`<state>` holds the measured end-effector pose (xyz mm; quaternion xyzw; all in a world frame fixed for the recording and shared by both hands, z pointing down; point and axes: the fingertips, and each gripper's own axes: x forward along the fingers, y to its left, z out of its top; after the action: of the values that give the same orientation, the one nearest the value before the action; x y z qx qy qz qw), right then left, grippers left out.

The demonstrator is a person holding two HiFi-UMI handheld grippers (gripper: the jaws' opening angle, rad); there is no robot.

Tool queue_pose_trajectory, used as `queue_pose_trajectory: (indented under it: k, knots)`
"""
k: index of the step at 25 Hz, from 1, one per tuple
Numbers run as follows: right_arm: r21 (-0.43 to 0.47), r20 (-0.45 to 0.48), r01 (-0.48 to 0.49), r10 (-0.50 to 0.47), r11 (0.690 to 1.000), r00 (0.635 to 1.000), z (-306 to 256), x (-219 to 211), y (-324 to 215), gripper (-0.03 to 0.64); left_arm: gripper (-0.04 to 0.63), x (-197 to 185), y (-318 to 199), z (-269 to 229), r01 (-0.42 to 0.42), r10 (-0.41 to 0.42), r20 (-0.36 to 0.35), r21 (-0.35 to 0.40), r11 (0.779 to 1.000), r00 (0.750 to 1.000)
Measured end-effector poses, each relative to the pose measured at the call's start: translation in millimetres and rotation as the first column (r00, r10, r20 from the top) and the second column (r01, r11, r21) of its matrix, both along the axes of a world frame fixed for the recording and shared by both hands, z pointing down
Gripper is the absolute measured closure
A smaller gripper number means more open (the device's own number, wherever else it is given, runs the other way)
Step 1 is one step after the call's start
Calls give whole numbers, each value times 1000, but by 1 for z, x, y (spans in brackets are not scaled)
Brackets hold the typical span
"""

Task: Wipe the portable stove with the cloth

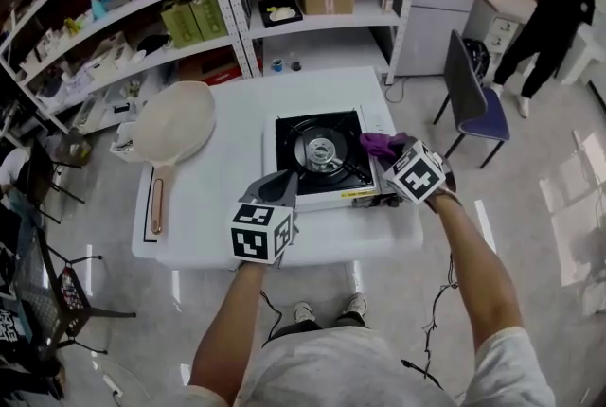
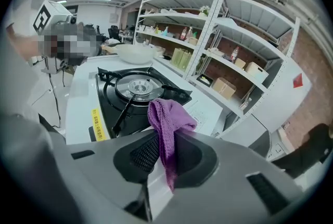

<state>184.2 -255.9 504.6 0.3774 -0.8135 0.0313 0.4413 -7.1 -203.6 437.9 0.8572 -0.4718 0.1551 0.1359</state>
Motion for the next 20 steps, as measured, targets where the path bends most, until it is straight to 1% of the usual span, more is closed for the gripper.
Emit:
queue_pose_trajectory:
  k: [11, 20]
  knots:
    - [-21, -10, -34, 34, 999, 999, 1, 4, 38, 554, 591, 1, 3, -3, -60, 60, -4, 14, 998, 998]
    - [-43, -8, -66, 66, 997, 998, 1, 6, 69, 554, 591, -3, 9, -2, -96, 97, -24, 10, 995, 995]
